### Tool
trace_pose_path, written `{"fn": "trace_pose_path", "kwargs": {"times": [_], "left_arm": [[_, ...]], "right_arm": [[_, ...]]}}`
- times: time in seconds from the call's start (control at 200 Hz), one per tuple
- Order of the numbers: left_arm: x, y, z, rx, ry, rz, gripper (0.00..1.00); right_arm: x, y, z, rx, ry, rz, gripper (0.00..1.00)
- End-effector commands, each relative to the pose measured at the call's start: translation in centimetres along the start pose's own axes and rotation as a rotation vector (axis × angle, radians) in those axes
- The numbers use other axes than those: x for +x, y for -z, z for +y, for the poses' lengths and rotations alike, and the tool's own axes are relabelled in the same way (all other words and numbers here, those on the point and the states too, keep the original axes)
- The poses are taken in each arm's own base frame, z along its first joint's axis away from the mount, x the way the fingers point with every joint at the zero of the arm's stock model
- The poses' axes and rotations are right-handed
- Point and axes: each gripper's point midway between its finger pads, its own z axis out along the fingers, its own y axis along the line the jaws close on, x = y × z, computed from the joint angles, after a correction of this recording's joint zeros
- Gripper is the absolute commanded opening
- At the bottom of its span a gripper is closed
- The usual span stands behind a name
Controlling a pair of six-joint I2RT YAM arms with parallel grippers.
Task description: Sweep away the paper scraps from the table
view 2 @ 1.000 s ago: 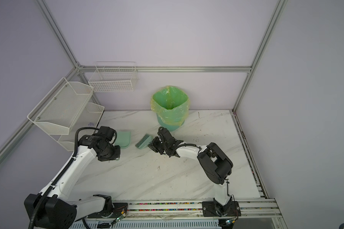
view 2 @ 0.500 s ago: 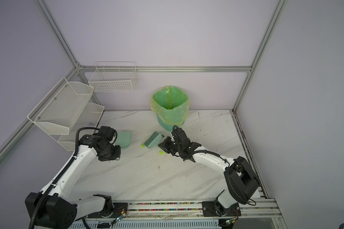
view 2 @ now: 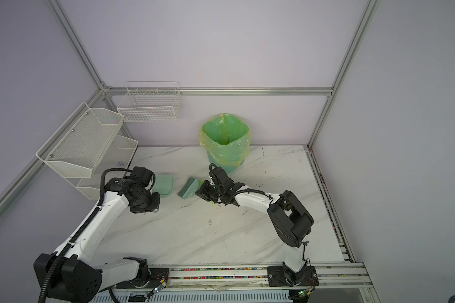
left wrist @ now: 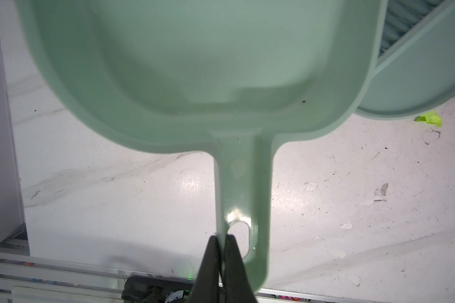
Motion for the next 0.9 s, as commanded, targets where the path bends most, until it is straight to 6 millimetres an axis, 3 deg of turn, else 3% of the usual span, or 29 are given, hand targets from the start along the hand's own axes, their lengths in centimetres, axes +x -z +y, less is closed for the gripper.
{"fn": "trace_pose_path", "kwargs": {"times": [0.0, 0.105, 0.19, 0.35, 0.51, 0.61, 0.71, 0.895], "left_arm": [[-0.8, 0.3, 0.1, -0.004, -0.001, -0.030, 0.00], [-0.7, 0.4, 0.2, -0.006, 0.004, -0.034, 0.00], [-0.7, 0.6, 0.4, -0.015, 0.005, -0.035, 0.00], [-0.7, 0.7, 0.2, -0.005, 0.004, -0.036, 0.00], [-0.7, 0.6, 0.1, 0.001, 0.000, -0.036, 0.00], [-0.8, 0.5, -0.1, 0.008, -0.005, -0.034, 0.00], [-0.9, 0.4, -0.2, 0.014, -0.006, -0.035, 0.00], [-0.9, 0.4, -0.5, 0.032, -0.007, -0.037, 0.00]], "right_arm": [[-0.8, -0.3, 2.5, -0.072, 0.059, -0.012, 0.00], [-0.5, -0.9, 1.1, -0.018, 0.091, 0.014, 0.00], [-0.3, -0.1, -0.3, 0.006, 0.088, 0.015, 0.00], [0.1, 3.1, -3.6, 0.055, 0.057, 0.014, 0.00], [0.5, 6.8, -5.4, 0.082, 0.026, -0.014, 0.00], [0.7, 8.7, -4.9, 0.068, 0.019, -0.037, 0.00], [0.2, 9.7, -2.7, 0.023, 0.030, -0.061, 0.00], [-2.4, 8.7, 1.7, -0.055, 0.079, -0.098, 0.00]]}}
